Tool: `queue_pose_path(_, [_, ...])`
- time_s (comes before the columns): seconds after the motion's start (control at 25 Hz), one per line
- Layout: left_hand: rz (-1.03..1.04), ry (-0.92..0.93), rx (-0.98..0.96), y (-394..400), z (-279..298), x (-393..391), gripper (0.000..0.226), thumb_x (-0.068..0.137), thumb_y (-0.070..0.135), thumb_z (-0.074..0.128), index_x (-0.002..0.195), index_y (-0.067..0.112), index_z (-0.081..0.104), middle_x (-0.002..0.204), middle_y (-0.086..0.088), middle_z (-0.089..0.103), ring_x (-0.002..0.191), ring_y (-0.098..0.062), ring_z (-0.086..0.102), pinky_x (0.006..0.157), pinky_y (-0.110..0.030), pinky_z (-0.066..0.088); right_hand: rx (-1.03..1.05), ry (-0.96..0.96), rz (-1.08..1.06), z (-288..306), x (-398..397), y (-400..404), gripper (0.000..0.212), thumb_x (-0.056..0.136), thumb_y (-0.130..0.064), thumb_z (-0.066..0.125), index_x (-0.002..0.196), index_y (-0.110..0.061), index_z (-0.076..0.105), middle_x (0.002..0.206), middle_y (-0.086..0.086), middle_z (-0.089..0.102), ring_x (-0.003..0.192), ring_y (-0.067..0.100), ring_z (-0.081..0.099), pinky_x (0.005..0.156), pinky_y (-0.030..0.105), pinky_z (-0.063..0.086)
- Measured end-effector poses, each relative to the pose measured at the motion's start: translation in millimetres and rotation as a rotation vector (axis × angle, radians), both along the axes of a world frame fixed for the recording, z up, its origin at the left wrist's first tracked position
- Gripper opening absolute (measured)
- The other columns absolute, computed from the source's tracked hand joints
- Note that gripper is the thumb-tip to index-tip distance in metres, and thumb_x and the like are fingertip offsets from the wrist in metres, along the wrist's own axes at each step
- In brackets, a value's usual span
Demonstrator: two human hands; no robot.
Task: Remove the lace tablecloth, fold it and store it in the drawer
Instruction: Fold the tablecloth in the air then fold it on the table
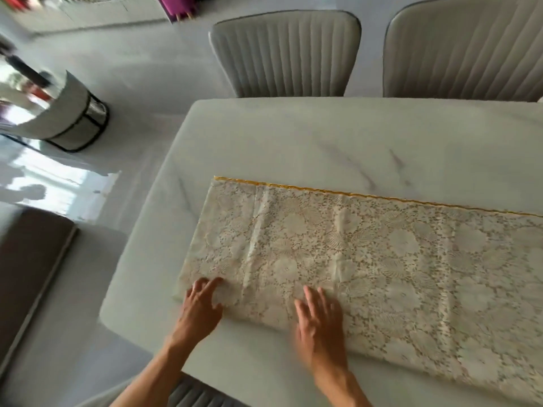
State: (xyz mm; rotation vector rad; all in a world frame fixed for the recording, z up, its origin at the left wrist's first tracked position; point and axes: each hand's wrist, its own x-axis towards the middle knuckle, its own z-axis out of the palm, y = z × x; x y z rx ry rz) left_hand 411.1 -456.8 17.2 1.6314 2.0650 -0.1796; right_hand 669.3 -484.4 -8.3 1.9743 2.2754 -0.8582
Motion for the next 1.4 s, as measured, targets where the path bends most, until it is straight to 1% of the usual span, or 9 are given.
queue_pose_path(0.08, [0.030, -0.028, -0.033, -11.9, -0.8, -42.4, 0.058, 0.087, 0.018, 0.065, 0.141, 0.021, 0.047, 0.145, -0.010, 0.043, 0.129, -0.033, 0.046, 0.109, -0.040, 0.037, -0.067, -0.040, -0.029, -3.1, -19.9, -0.3, 0.055, 0.093, -0.018, 0.048, 0.147, -0.021, 0.038, 0.164, 0.008, 0.017, 0.151, 0.031, 0.014, 0.121, 0.051, 0.012])
queue_pose_path(0.16, [0.081, -0.086, -0.006, -16.5, -6.5, -69.9, 0.050, 0.085, 0.016, 0.067, 0.133, 0.017, 0.055, 0.139, -0.012, 0.049, 0.123, -0.033, 0.051, 0.107, -0.040, 0.037, -0.103, -0.053, -0.034, 0.0, -45.6, -2.2, 0.054, 0.095, -0.018, 0.039, 0.148, -0.023, 0.032, 0.165, 0.006, 0.015, 0.150, 0.028, 0.013, 0.121, 0.048, 0.015])
queue_pose_path(0.32, [0.115, -0.193, 0.073, -18.1, -17.8, -103.2, 0.039, 0.085, 0.022, 0.065, 0.125, 0.023, 0.063, 0.134, -0.011, 0.050, 0.117, -0.034, 0.051, 0.101, -0.040, 0.040, -0.164, -0.049, -0.012, 12.7, -100.7, -22.4, 0.055, 0.095, -0.022, 0.046, 0.148, -0.026, 0.034, 0.164, 0.002, 0.017, 0.148, 0.024, 0.020, 0.118, 0.043, 0.024])
queue_pose_path(0.56, [-0.109, -0.422, 0.022, -43.5, 7.6, -158.8, 0.063, 0.087, 0.025, 0.062, 0.146, 0.020, 0.040, 0.151, -0.010, 0.036, 0.131, -0.032, 0.043, 0.105, -0.039, 0.038, -0.154, 0.021, -0.226, 66.8, -188.7, -57.3, 0.052, 0.092, -0.028, 0.052, 0.143, -0.022, 0.042, 0.156, -0.003, 0.032, 0.137, 0.022, 0.038, 0.110, 0.038, 0.037])
queue_pose_path(0.76, [-0.178, -0.493, 0.097, -49.4, 57.3, -204.3, 0.069, 0.087, 0.019, 0.062, 0.150, 0.021, 0.033, 0.155, -0.010, 0.034, 0.137, -0.030, 0.039, 0.110, -0.038, 0.034, -0.146, 0.139, -0.324, 111.1, -245.2, -77.8, 0.049, 0.092, -0.026, 0.054, 0.139, -0.021, 0.046, 0.158, -0.003, 0.030, 0.140, 0.020, 0.036, 0.111, 0.034, 0.036])
queue_pose_path(0.96, [-0.279, -0.485, 0.283, -44.2, 84.6, -223.4, 0.078, 0.090, 0.019, 0.060, 0.154, 0.022, 0.016, 0.162, -0.009, 0.017, 0.149, -0.026, 0.017, 0.117, -0.038, 0.019, -0.067, 0.228, -0.424, 130.4, -272.5, -92.7, 0.069, 0.093, -0.029, 0.055, 0.153, -0.028, 0.022, 0.162, -0.004, 0.023, 0.145, 0.018, 0.029, 0.116, 0.033, 0.031])
queue_pose_path(1.08, [-0.340, -0.518, 0.254, -32.8, 91.7, -236.0, 0.082, 0.090, 0.021, 0.060, 0.155, 0.024, 0.009, 0.163, -0.004, 0.018, 0.150, -0.022, 0.013, 0.118, -0.038, 0.019, -0.073, 0.269, -0.514, 135.8, -288.2, -91.3, 0.080, 0.093, -0.031, 0.057, 0.155, -0.034, 0.007, 0.164, -0.007, 0.015, 0.148, 0.017, 0.024, 0.117, 0.035, 0.029])
queue_pose_path(1.24, [-0.369, -0.667, 0.146, 18.7, 90.5, -264.4, 0.079, 0.089, 0.020, 0.062, 0.154, 0.025, 0.017, 0.160, -0.005, 0.026, 0.148, -0.023, 0.019, 0.117, -0.039, 0.024, -0.092, 0.342, -0.709, 130.7, -324.6, -50.4, 0.079, 0.094, -0.028, 0.058, 0.155, -0.035, 0.008, 0.164, -0.009, 0.014, 0.148, 0.015, 0.022, 0.116, 0.031, 0.027])
queue_pose_path(1.4, [-0.588, -0.614, 0.167, 80.5, 89.4, -321.8, 0.078, 0.089, 0.022, 0.059, 0.154, 0.029, 0.017, 0.162, -0.003, 0.020, 0.148, -0.022, 0.020, 0.117, -0.046, 0.028, -0.183, 0.339, -0.873, 119.5, -384.8, -7.8, 0.078, 0.094, -0.028, 0.055, 0.156, -0.032, 0.008, 0.164, -0.007, 0.013, 0.148, 0.017, 0.022, 0.115, 0.031, 0.026])
